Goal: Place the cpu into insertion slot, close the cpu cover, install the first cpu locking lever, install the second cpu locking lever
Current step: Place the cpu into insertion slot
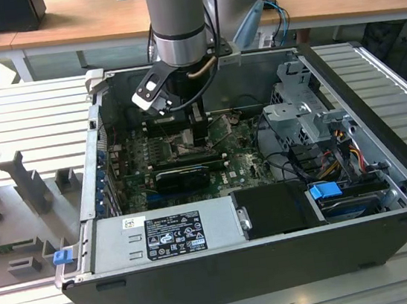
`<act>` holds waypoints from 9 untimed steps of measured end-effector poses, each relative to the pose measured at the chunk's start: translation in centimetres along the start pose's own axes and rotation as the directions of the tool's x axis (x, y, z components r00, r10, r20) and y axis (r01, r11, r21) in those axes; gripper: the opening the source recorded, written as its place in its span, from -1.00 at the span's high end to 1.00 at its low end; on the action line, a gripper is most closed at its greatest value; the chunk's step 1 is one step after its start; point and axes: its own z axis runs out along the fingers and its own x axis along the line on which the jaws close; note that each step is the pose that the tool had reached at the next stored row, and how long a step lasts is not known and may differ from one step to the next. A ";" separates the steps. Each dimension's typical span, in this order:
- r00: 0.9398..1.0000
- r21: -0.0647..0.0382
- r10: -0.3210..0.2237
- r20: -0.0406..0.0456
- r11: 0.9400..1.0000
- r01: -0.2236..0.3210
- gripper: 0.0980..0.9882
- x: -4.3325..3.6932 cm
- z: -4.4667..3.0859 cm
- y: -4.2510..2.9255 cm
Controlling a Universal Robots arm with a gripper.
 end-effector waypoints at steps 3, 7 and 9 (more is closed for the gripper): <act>1.000 0.000 0.010 0.001 1.000 -0.010 0.03 0.19 0.21 -0.19; 1.000 0.000 0.011 0.001 1.000 -0.011 0.03 0.57 0.76 -0.67; 1.000 0.000 0.011 0.001 1.000 -0.011 0.03 0.85 1.22 -0.80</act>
